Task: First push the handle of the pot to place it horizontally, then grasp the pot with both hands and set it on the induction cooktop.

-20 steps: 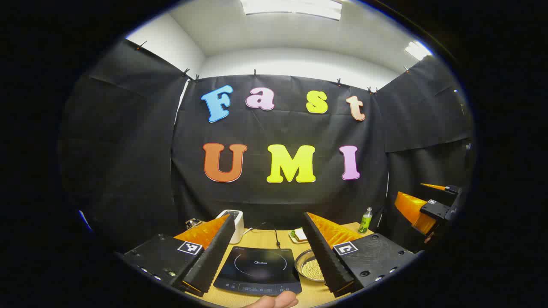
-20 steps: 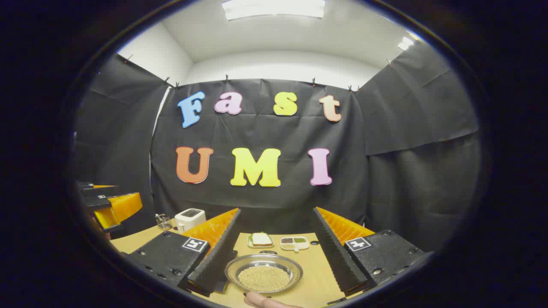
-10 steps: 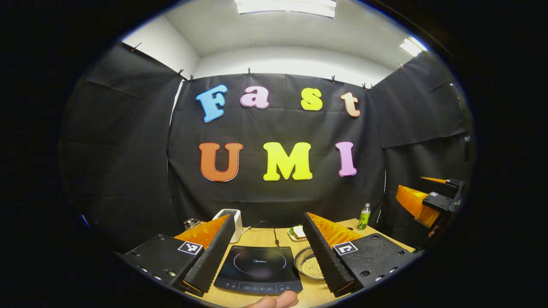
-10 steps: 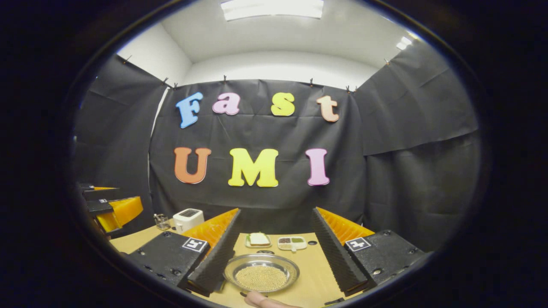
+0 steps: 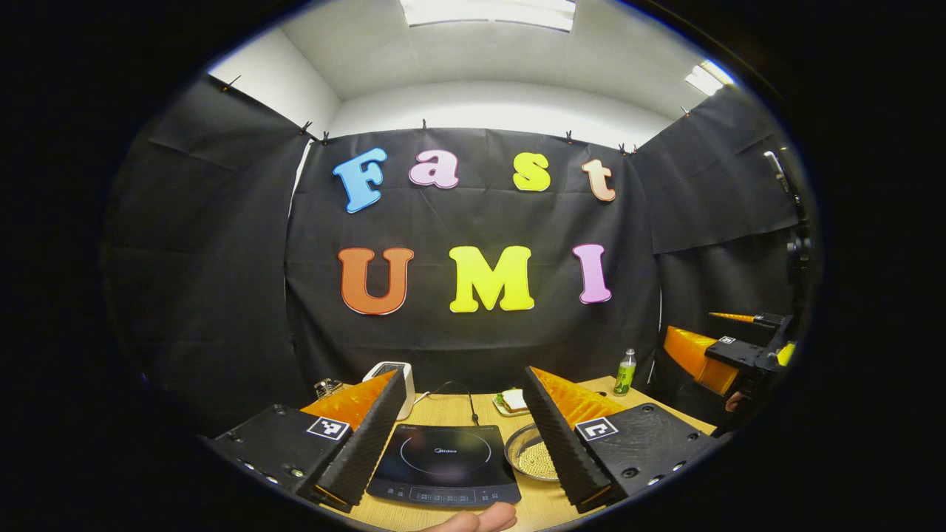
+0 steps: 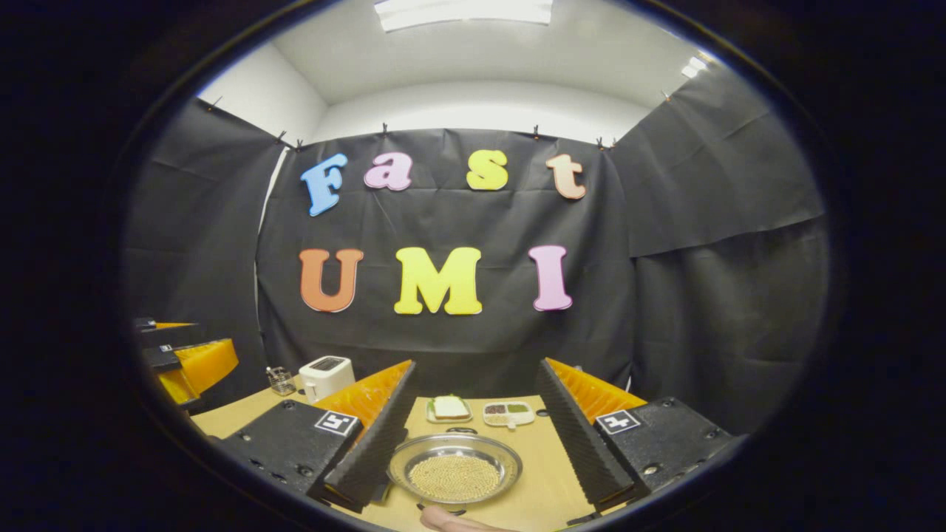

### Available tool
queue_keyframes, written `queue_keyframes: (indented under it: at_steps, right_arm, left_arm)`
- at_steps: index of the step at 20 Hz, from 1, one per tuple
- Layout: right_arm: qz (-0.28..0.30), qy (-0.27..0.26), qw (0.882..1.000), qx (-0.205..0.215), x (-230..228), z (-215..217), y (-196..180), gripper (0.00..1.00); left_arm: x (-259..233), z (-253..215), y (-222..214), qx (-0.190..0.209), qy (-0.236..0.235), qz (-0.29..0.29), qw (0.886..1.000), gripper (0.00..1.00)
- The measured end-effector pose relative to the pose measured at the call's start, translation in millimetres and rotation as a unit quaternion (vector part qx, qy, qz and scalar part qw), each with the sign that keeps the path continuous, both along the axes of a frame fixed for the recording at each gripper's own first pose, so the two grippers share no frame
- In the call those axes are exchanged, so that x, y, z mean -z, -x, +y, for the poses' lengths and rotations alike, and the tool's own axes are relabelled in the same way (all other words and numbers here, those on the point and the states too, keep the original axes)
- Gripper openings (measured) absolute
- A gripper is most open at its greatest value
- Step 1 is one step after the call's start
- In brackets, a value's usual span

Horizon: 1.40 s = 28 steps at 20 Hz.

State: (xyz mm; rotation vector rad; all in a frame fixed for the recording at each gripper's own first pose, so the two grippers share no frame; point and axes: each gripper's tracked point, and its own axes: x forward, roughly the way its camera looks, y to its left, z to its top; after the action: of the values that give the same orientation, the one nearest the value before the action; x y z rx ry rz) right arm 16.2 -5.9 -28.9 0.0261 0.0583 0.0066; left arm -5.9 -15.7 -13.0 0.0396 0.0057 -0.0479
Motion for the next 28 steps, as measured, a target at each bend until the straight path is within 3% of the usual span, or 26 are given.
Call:
queue_keyframes:
  at_steps: [5,10,12,13,14,17,18,19,20,21,28]
  right_arm:
    - [0.035,0.004,0.999,-0.005,28.5,7.0,-14.1,1.00]
    - [0.077,-0.003,0.997,-0.020,59.5,20.5,-27.9,0.87]
    - [0.099,-0.009,0.994,-0.037,77.2,31.4,-31.9,0.77]
    - [0.109,-0.015,0.993,-0.049,85.3,37.0,-33.0,0.67]
    - [0.118,-0.016,0.991,-0.060,92.4,43.5,-34.8,0.63]
    - [0.146,-0.017,0.985,-0.089,118.2,59.9,-37.5,0.38]
    - [0.163,-0.016,0.982,-0.099,129.5,66.7,-38.4,0.34]
    - [0.181,-0.021,0.977,-0.110,142.3,73.3,-39.1,0.14]
    - [0.205,-0.028,0.971,-0.120,154.7,80.5,-37.7,0.13]
    - [0.229,-0.032,0.964,-0.131,169.8,87.8,-34.0,0.02]
    - [0.326,-0.027,0.934,-0.143,243.9,110.6,-29.0,0.04]
  left_arm:
    - [1.8,1.4,3.3,0.001,-0.003,-0.006,1.000,0.95]
    - [2.7,8.8,3.3,-0.002,0.004,-0.009,1.000,0.95]
    - [4.1,10.5,2.9,-0.004,0.007,-0.010,1.000,0.95]
    - [5.3,11.7,3.2,-0.005,0.008,-0.009,1.000,0.95]
    - [6.8,12.5,3.4,-0.005,0.007,-0.009,1.000,0.95]
    - [7.2,16.0,3.6,-0.009,0.007,-0.010,1.000,0.95]
    - [8.5,15.7,2.5,-0.008,0.007,-0.011,1.000,0.95]
    - [10.5,15.9,2.1,-0.008,0.005,-0.009,1.000,0.95]
    - [11.7,16.8,1.2,-0.007,0.003,-0.009,1.000,0.95]
    - [12.2,17.1,1.3,-0.008,0.001,-0.008,1.000,0.95]
    - [21.4,27.8,1.0,-0.018,0.000,-0.003,1.000,0.95]
